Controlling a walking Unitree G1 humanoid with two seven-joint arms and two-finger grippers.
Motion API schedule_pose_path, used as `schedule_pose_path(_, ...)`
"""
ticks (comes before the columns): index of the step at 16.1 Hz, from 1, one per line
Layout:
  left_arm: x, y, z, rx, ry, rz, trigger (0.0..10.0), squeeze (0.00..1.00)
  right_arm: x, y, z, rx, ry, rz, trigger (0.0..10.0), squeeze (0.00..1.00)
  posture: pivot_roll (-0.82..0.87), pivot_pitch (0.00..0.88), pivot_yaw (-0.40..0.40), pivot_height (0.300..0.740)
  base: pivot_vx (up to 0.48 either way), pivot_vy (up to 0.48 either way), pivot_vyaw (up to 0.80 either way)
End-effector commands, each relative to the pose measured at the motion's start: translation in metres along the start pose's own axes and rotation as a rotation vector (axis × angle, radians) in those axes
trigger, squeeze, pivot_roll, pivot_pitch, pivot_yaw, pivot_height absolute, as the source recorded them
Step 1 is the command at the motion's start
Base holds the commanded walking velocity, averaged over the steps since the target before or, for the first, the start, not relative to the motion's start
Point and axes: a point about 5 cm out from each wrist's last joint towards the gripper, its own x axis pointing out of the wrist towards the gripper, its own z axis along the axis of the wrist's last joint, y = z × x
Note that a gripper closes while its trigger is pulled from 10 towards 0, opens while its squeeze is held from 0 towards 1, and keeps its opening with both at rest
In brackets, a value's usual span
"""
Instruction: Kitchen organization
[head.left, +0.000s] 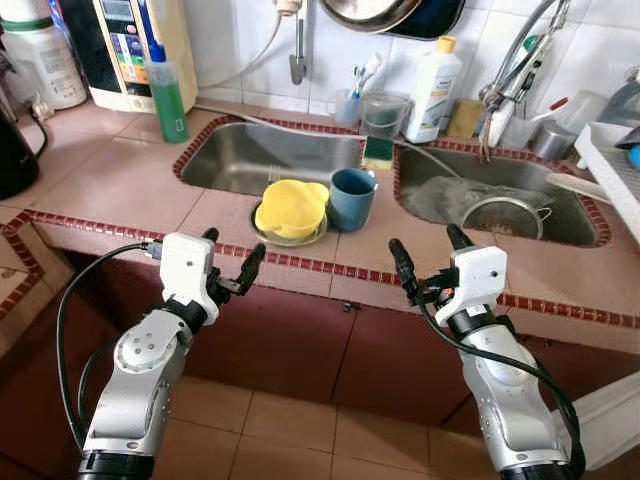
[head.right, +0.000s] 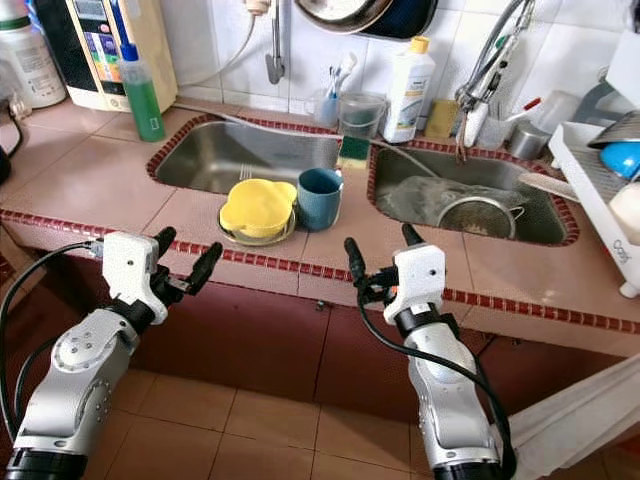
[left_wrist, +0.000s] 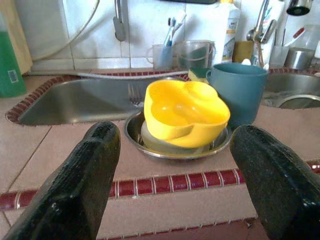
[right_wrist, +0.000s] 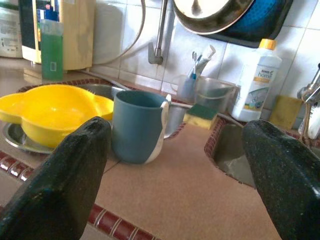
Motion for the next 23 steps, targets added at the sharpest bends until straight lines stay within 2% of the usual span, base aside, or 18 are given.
schedule_pose_path(1, 0.0013, 0.0024, 0.006, 0.005, -0.016, 0.008, 10.0, 0.0, 0.0022, -0.0002, 0.0032, 0.003, -0.016, 0.003, 10.0, 0.0, -0.03, 0.0, -0.046, 0.732, 0.27, 0.0, 0.0)
schedule_pose_path(23, 0.0044, 0.0067, 0.0129, 0.0, -0.038, 0.03, 10.0, 0.0, 0.0068, 0.0012, 0.0042, 0.009, -0.023, 0.005, 10.0, 0.0, -0.02, 0.0, -0.052, 0.732, 0.279, 0.0, 0.0)
